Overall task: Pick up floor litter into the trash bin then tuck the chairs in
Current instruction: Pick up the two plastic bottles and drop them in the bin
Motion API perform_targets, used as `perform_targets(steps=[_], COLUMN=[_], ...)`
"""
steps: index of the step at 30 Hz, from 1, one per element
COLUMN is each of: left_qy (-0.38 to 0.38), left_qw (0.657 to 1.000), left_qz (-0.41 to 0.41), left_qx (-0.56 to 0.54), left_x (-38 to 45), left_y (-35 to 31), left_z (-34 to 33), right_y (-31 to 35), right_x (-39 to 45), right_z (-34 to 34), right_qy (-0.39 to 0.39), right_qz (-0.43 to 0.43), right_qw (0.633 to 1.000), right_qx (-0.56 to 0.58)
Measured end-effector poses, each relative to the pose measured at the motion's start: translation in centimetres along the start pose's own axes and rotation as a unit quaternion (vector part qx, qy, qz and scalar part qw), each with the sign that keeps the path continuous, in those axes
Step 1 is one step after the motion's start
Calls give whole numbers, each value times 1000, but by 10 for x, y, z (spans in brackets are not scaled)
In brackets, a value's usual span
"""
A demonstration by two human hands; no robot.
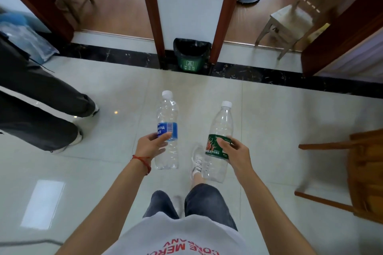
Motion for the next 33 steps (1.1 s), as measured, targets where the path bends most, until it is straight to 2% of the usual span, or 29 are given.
perform_targets(steps=[11,17,27,33], left_qy=[-21,-20,10,39], left_qw=[999,999,1000,997], left_qz=[-12,-7,13,57], left_qx=[-30,-32,26,29], left_x=[93,143,269,331], left_y=[-160,-233,-375,-427], left_z=[-57,-74,-91,-105], right_y=[117,160,219,242], right_x=[173,246,384,449], right_z=[-23,-45,-97,-129], right_qy=[25,22,-29,-48], right_qz=[1,-3,-22,-36], right_qw=[999,1000,999,997], right_qx=[-24,-22,18,40])
Point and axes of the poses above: each hand's wrist, its own x-axis towards the middle knuckle, its own z-axis out of the back of the hand, y = z × x, the point moved 9 cm from there along x, towards the middle knuckle, and after that the axes turned 10 degrees about z, right-handed, at the moved point
